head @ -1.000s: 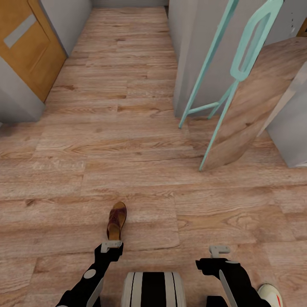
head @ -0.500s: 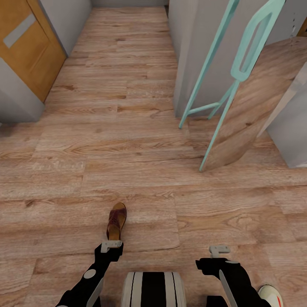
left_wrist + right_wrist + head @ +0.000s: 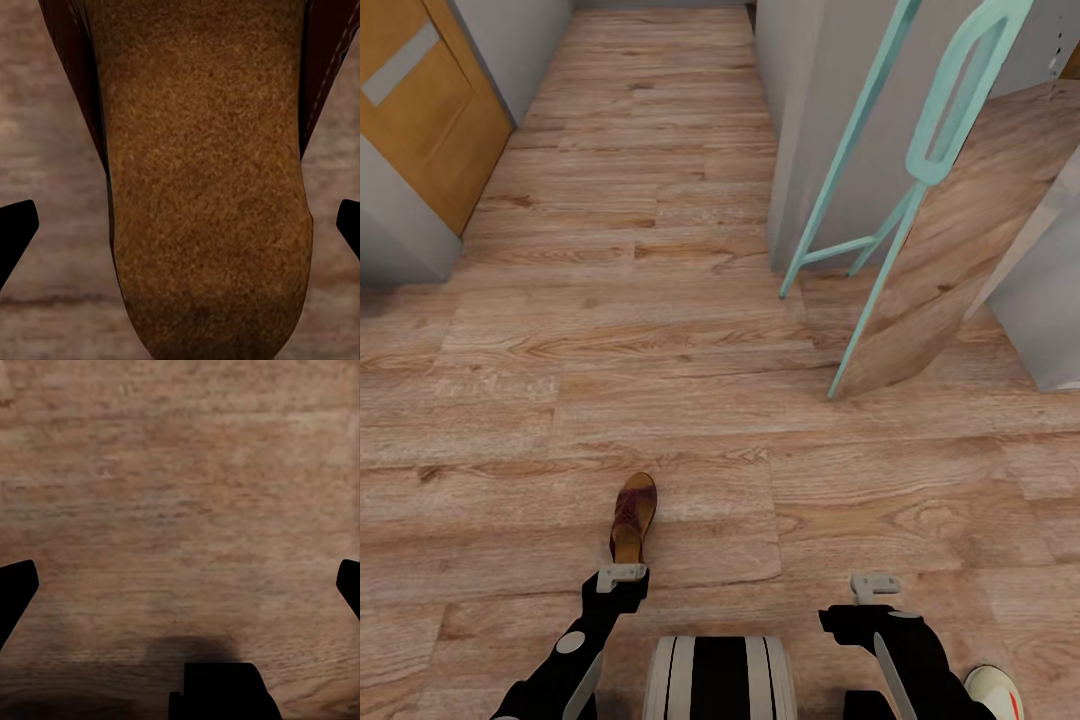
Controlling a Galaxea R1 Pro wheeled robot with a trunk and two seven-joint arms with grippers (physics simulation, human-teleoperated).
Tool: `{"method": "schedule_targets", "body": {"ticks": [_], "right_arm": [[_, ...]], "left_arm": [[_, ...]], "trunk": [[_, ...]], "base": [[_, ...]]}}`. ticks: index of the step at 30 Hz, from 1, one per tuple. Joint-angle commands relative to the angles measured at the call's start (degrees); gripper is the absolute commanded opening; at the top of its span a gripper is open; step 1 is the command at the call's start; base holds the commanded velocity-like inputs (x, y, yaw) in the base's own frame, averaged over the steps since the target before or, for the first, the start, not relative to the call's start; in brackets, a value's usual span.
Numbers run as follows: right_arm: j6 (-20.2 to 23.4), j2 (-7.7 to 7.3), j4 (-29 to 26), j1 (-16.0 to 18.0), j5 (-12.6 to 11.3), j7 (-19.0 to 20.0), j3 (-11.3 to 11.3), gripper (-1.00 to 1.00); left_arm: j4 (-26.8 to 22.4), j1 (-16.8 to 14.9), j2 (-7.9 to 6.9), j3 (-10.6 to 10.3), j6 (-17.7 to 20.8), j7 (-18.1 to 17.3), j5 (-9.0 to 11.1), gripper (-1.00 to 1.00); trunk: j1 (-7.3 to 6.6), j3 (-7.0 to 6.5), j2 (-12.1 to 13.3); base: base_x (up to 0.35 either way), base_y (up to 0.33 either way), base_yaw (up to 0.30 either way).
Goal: Pick up the two gym shoes and the two sandals from the corridor floor and place them onto the hallstand (shoe rack) in the corridor, making sure they are on the rack and not on the floor. Arrange them so the two gym shoes are next to each other and the two sandals are next to each other.
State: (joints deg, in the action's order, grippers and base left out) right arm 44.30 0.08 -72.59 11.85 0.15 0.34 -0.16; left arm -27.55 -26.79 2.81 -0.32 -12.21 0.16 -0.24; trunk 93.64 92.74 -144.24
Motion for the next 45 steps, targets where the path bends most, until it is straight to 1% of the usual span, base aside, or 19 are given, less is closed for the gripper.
{"method": "schedule_targets", "body": {"ticks": [1, 8, 15, 42, 43, 45], "right_arm": [[0.27, 0.01, -0.07, 0.01, 0.01, 0.05, -0.02, 1.00], [0.27, 0.01, -0.07, 0.01, 0.00, 0.05, -0.02, 1.00], [0.27, 0.01, -0.08, 0.01, -0.02, 0.02, -0.02, 1.00], [0.27, 0.01, -0.05, 0.01, 0.01, 0.05, -0.02, 1.00], [0.27, 0.01, -0.04, 0.01, 0.01, 0.04, -0.02, 1.00], [0.27, 0.01, -0.04, 0.01, 0.02, 0.06, -0.02, 1.00]], "left_arm": [[0.04, -0.02, 0.00, -0.03, -0.18, 0.02, -0.02, 1.00], [0.04, -0.02, 0.00, -0.03, -0.18, -0.02, -0.02, 1.00], [0.04, -0.02, 0.00, -0.03, -0.18, -0.01, -0.02, 1.00], [0.04, -0.02, -0.02, -0.01, -0.14, 0.02, -0.02, 1.00], [0.04, -0.02, -0.02, -0.01, -0.13, 0.02, -0.02, -1.00], [0.04, -0.02, -0.01, -0.01, -0.11, 0.02, -0.01, -1.00]], "trunk": [[-0.01, 0.03, -0.01], [-0.01, 0.06, -0.01], [0.17, 1.61, -0.10], [0.17, 1.61, -0.10], [0.17, 1.61, -0.10], [0.17, 1.61, -0.10]], "base": [[0.000, 0.000, 0.000], [0.000, 0.000, 0.000], [0.000, 0.000, 0.000], [0.000, 0.000, 0.000], [0.000, 0.000, 0.000], [0.000, 0.000, 0.000]]}}
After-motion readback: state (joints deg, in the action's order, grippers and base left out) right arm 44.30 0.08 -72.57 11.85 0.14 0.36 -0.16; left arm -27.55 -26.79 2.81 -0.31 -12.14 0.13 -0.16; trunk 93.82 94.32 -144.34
